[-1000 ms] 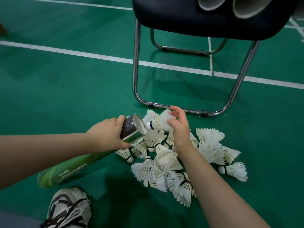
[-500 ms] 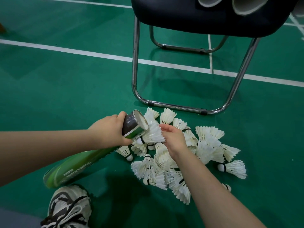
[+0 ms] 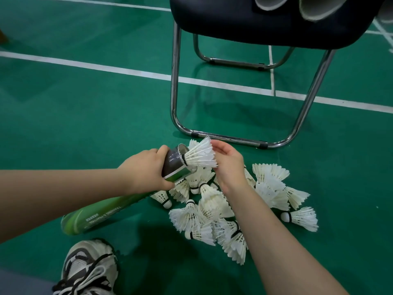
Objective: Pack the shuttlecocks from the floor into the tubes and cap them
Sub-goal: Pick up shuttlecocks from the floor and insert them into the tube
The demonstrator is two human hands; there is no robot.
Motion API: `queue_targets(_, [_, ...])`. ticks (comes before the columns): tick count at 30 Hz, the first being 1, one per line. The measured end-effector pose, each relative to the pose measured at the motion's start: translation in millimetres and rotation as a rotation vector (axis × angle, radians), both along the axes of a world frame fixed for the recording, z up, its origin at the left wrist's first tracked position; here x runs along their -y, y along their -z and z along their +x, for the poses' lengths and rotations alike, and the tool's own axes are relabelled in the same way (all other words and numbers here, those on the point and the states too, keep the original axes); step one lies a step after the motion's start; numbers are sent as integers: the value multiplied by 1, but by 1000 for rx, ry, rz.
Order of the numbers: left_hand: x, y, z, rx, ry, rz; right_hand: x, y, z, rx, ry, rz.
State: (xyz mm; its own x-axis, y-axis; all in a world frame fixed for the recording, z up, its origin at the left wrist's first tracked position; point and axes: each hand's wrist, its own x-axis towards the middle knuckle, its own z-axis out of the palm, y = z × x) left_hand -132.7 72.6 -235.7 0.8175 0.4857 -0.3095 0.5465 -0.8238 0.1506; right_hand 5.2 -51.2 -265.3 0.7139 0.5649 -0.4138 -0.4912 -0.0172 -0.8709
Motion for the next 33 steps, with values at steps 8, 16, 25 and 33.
queue_targets(8, [12,0,1,24,100,11,-4,11,-23,202,-334,-315])
queue_targets(16, [5,3,-3,6,132,78,-8,18,-25,136,-506,-368])
queue_targets(25, [-16,8,-14,-32,17,51,-6,41,-6,420,-355,-590])
queue_targets(33, [-26,17,-26,-68,-2,46,-30,67,-6,1019,-605,-779])
